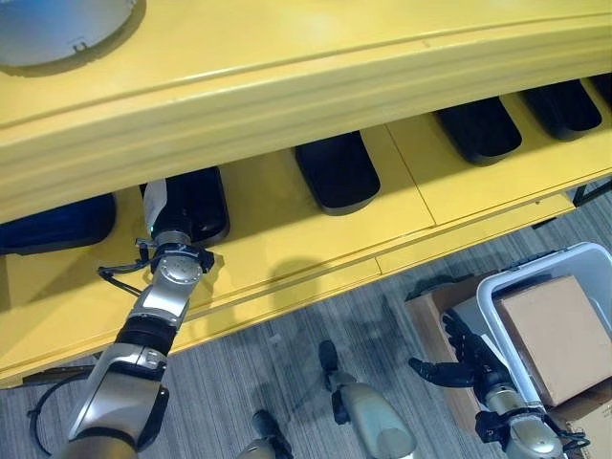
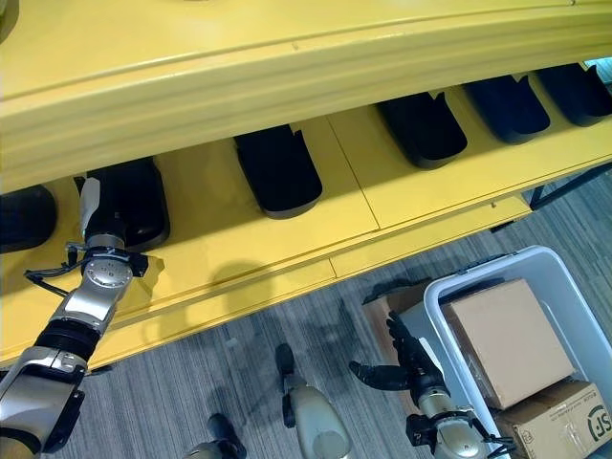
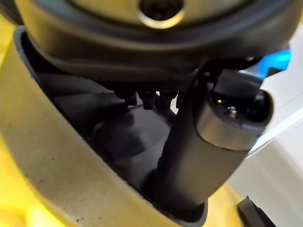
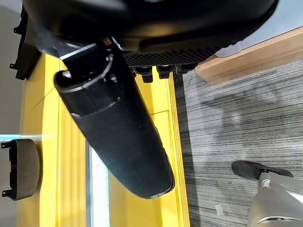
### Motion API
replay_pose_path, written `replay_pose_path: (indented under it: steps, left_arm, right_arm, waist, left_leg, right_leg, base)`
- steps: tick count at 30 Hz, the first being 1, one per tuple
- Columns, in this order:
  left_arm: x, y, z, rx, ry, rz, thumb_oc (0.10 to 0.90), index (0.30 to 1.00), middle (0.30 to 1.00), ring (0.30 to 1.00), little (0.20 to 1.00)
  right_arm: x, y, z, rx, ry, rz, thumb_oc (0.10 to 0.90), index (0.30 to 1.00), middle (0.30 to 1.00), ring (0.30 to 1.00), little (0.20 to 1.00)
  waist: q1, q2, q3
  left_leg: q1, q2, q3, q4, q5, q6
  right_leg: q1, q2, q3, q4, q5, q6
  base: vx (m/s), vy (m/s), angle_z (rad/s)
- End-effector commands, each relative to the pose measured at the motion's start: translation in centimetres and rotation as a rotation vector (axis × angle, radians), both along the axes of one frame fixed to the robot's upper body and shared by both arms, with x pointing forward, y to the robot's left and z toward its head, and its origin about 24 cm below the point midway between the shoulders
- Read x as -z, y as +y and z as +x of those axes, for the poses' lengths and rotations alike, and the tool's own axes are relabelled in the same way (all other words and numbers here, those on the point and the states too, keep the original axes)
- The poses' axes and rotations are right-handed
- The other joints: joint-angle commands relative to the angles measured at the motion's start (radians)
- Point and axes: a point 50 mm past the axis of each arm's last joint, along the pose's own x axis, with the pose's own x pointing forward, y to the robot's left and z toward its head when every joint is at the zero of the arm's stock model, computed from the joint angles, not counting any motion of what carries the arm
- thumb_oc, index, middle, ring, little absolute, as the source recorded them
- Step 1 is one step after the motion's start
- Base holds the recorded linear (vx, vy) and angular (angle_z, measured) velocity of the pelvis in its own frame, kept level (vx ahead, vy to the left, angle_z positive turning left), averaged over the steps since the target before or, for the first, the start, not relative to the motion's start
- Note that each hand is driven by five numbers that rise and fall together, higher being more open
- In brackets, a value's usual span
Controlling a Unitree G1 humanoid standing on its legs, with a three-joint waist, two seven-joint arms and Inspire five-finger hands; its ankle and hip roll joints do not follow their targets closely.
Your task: Move parts from the plastic box to the shelf.
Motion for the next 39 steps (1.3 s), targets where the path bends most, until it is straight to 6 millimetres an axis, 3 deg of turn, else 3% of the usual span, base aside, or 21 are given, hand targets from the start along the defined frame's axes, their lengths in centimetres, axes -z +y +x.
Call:
replay_pose_path:
  steps: [1,6,15,21,39]
  left_arm:
    - [-4.5,0.4,0.2,0.009,-0.193,0.04,0.9,1.0,1.0,1.0,1.0]
    - [-5.5,0.0,-0.7,0.037,-0.266,0.067,0.9,1.0,1.0,1.0,1.0]
    - [-4.4,0.0,-3.3,0.063,-0.307,0.084,0.9,1.0,1.0,1.0,1.0]
    - [-5.8,-0.5,-4.4,0.085,-0.395,0.12,0.9,1.0,1.0,1.0,1.0]
    - [-5.4,0.7,-6.9,0.074,-0.389,0.205,0.9,1.0,1.0,1.0,1.0]
  right_arm:
    - [-3.2,-1.1,0.7,-0.019,-0.156,-0.057,0.9,1.0,1.0,1.0,1.0]
    - [-3.4,-1.3,0.9,-0.013,-0.165,-0.069,0.9,1.0,1.0,1.0,1.0]
    - [-3.6,-1.7,0.9,0.01,-0.178,-0.078,0.9,1.0,1.0,1.0,1.0]
    - [-3.9,-1.9,1.0,0.018,-0.192,-0.078,0.9,1.0,1.0,1.0,1.0]
    - [-4.4,-2.2,1.2,0.022,-0.212,-0.089,0.9,1.0,1.0,1.0,1.0]
  waist:
    - [-0.004,0.008,-0.063]
    - [0.006,0.011,-0.064]
    - [0.026,0.017,-0.064]
    - [0.032,0.024,-0.069]
    - [0.056,0.034,-0.071]
  left_leg:
    - [-0.051,0.134,-0.047,0.059,0.051,-0.051]
    - [-0.045,0.132,-0.054,0.058,0.047,-0.051]
    - [-0.027,0.128,-0.06,0.048,0.045,-0.049]
    - [-0.028,0.124,-0.067,0.045,0.045,-0.048]
    - [-0.021,0.118,-0.079,0.041,0.043,-0.042]
  right_leg:
    - [0.011,-0.113,0.026,0.124,-0.139,0.157]
    - [0.024,-0.116,0.023,0.124,-0.142,0.157]
    - [0.048,-0.121,0.017,0.119,-0.147,0.156]
    - [0.054,-0.124,0.011,0.121,-0.151,0.154]
    - [0.077,-0.132,0.004,0.111,-0.153,0.155]
  base:
    - [0.0,0.0,0.0]
    - [0.0,0.0,0.0]
    - [0.0,0.0,0.0]
    - [0.0,0.003,0.04]
    - [0.0,0.001,0.0]
